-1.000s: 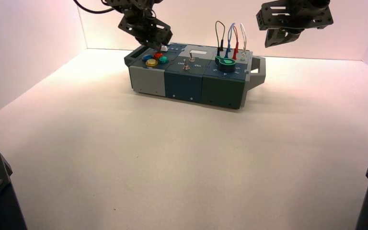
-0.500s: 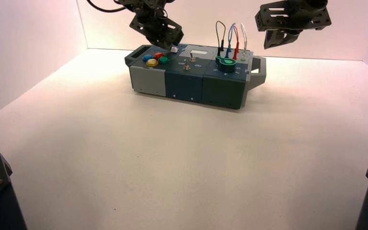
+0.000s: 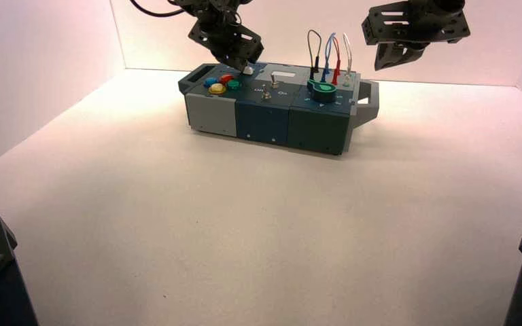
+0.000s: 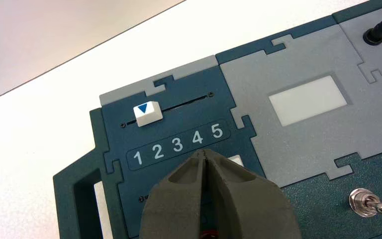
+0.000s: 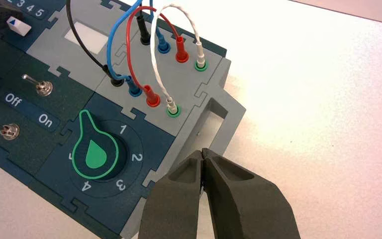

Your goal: Move the bottom slider to position 5.

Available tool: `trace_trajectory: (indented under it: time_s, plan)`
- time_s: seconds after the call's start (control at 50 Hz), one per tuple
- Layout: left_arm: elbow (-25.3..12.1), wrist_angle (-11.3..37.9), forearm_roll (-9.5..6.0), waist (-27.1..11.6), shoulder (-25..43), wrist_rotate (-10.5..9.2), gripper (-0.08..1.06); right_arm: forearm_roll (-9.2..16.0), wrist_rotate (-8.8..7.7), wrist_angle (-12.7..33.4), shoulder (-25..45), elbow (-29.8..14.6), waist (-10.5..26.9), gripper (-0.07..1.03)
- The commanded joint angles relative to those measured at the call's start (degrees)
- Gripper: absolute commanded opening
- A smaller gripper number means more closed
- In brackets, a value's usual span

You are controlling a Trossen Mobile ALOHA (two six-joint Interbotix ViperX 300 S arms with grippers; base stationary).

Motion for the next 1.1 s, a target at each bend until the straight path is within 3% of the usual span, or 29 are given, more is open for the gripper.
trace_trajectory:
  time_s: [0.02,0.72,1.1]
  plan:
    - [-0.5,0.2,-0.09,-2.4,-1.1,0.35,-0.03,0.1,0.09,-0.3,-1.0,-1.4,0.0,-0.02]
    - [4.0,-2.7,-0.44,3.4,-3.8,-0.26,-0.03,0.0,0.09,-0.2,-0.9,-1.4,0.0,-0.02]
    - [4.5,-2.6,-0.44,3.8,-6.0,-0.26,-0.03,0.0,0.09,-0.2,-0.7,-1.4,0.0,-0.02]
